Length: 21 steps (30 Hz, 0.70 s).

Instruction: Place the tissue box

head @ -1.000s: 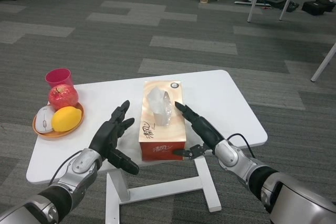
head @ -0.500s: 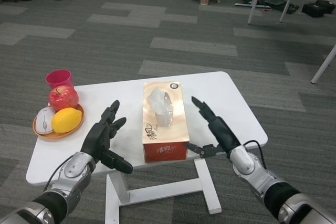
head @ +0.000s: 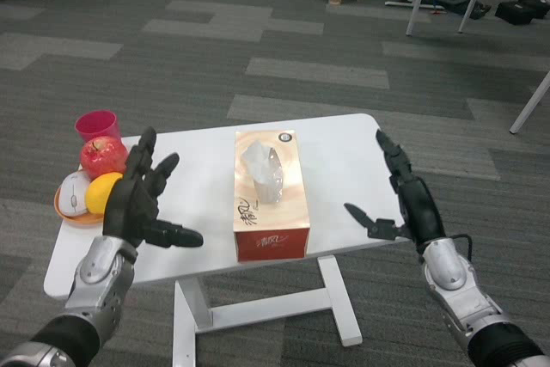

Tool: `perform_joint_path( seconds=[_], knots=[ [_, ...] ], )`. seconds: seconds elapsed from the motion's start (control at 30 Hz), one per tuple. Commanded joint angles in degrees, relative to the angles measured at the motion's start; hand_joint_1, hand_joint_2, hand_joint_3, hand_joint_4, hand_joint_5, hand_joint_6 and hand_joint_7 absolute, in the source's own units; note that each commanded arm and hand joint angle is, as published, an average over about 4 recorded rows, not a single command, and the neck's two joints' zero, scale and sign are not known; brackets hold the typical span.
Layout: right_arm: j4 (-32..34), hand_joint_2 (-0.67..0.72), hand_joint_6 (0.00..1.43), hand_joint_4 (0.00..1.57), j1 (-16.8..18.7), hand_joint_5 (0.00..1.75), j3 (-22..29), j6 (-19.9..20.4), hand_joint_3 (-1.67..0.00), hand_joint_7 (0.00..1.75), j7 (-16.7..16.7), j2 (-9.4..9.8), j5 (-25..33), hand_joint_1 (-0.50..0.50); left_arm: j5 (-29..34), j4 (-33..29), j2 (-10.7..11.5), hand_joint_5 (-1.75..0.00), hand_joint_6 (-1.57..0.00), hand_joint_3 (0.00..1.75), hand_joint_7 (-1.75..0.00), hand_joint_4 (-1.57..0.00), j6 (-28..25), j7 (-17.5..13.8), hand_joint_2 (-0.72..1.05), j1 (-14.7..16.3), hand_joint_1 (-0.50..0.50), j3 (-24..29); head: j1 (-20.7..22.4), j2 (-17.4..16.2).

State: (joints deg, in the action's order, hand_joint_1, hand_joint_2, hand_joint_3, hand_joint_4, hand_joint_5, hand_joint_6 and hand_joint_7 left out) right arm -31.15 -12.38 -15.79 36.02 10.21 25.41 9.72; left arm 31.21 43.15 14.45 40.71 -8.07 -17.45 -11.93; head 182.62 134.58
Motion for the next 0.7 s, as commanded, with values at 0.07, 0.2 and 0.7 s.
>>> perform_joint_path(
  seconds=[0.07,0.2,0.7],
  knots=[
    [2.94,-0.43,0.00,0.00,1.04,0.00,2.38,0.37,-0.50,0.12,0.16,-0.41,2.72,-0.46,1.44,-5.93,0.75,-0.59,0.00,0.00,0.00,0.00,0.34,-0.28,-0.06,1.45,0.50,0.81,0.16,0.27],
    [6.06,-0.37,0.00,0.00,0.87,0.00,3.13,0.30,-0.42,0.10,0.18,-1.07,3.53,-0.46,1.55,-11.95,1.21,-0.59,0.00,0.00,0.00,0.00,0.32,-0.28,-0.02,2.18,0.50,0.85,0.17,0.92],
    [10.41,-0.29,0.00,0.00,-3.79,0.00,-0.69,0.37,-0.32,0.14,1.22,-1.73,3.82,-0.46,1.75,-21.66,3.87,-0.62,0.00,0.00,0.00,0.00,-0.50,-0.19,-0.02,-0.26,0.50,-0.55,0.66,2.90]
  ],
)
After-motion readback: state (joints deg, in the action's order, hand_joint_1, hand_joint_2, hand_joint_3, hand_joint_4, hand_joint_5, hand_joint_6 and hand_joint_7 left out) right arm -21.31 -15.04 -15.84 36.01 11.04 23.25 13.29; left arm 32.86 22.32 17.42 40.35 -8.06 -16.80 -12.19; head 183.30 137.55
